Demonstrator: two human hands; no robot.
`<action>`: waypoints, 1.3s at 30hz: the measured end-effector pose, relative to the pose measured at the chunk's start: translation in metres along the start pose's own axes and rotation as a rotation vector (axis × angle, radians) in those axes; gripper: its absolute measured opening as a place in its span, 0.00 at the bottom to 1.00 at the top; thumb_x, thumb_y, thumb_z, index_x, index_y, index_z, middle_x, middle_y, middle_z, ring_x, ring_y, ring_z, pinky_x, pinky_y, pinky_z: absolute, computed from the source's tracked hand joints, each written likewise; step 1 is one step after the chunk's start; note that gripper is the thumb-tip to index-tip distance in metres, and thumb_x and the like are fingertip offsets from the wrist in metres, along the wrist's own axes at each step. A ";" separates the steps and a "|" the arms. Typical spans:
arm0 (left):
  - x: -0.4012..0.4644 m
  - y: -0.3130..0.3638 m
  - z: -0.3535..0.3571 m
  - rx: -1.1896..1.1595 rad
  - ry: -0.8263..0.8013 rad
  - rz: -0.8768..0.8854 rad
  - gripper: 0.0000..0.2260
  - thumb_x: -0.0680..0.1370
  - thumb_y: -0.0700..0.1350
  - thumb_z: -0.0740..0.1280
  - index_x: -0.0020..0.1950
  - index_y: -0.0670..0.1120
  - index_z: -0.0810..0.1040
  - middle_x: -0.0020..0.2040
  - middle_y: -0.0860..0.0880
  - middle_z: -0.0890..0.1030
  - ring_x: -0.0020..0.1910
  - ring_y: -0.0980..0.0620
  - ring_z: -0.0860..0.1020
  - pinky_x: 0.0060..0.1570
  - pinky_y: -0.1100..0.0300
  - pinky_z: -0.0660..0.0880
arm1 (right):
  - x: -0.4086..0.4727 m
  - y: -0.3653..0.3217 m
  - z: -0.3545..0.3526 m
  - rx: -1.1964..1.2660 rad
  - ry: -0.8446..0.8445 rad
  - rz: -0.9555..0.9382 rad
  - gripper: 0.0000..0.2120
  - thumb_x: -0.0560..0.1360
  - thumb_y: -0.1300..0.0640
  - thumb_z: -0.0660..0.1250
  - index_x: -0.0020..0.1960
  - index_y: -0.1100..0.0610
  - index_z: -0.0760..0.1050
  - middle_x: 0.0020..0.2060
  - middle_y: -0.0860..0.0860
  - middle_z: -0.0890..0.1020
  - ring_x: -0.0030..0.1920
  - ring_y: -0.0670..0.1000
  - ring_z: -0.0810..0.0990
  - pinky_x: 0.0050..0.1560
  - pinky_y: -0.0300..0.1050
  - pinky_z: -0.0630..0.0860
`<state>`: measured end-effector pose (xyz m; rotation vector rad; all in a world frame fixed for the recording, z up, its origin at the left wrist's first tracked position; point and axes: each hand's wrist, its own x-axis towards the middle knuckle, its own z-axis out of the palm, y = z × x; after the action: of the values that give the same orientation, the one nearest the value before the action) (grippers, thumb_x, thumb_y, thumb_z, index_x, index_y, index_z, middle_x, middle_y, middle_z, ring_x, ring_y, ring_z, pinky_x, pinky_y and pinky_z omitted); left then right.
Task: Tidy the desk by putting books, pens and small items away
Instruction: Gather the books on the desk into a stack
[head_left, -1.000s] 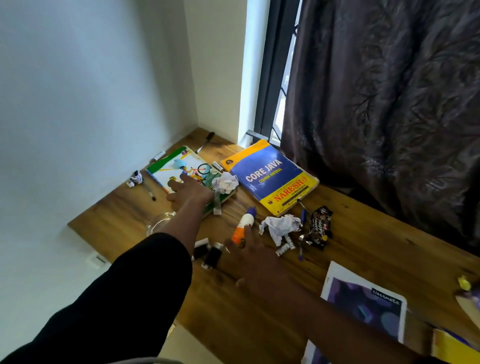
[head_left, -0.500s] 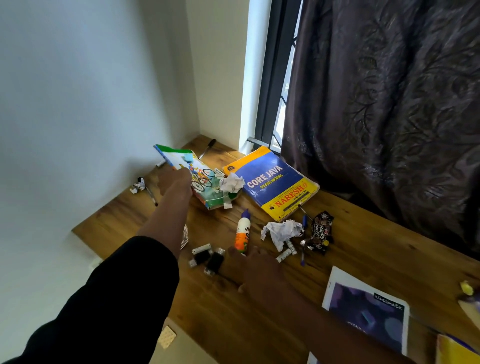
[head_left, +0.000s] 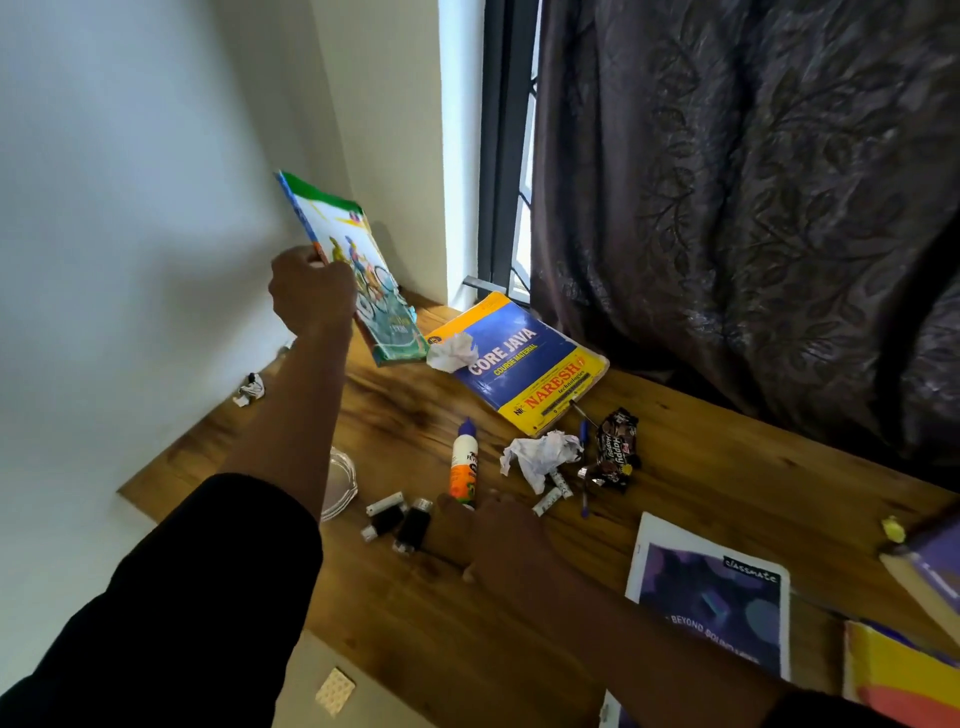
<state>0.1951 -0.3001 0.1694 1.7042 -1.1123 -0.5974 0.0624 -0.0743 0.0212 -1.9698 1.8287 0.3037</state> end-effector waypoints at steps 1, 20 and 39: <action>0.001 0.007 -0.003 0.000 0.016 0.040 0.19 0.69 0.43 0.65 0.57 0.50 0.86 0.53 0.48 0.87 0.55 0.45 0.84 0.56 0.60 0.76 | -0.001 0.000 0.000 0.006 0.012 -0.003 0.46 0.74 0.49 0.77 0.81 0.44 0.50 0.75 0.64 0.64 0.75 0.66 0.64 0.71 0.60 0.68; -0.164 0.021 -0.007 -0.583 -0.837 0.057 0.13 0.80 0.38 0.69 0.64 0.44 0.83 0.54 0.42 0.87 0.48 0.46 0.86 0.45 0.55 0.84 | -0.115 0.143 -0.013 1.440 0.608 0.264 0.10 0.80 0.64 0.68 0.60 0.58 0.80 0.53 0.58 0.86 0.50 0.56 0.86 0.50 0.46 0.84; -0.370 -0.129 0.067 0.056 -1.254 -0.136 0.12 0.82 0.42 0.69 0.63 0.37 0.80 0.55 0.37 0.84 0.52 0.40 0.82 0.38 0.58 0.74 | -0.257 0.190 0.082 1.577 0.545 0.750 0.16 0.78 0.56 0.73 0.64 0.56 0.78 0.52 0.53 0.87 0.50 0.54 0.87 0.46 0.49 0.83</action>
<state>0.0233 0.0092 -0.0124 1.3770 -1.8338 -1.8670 -0.1410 0.1851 0.0315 -0.2427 1.8984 -1.2032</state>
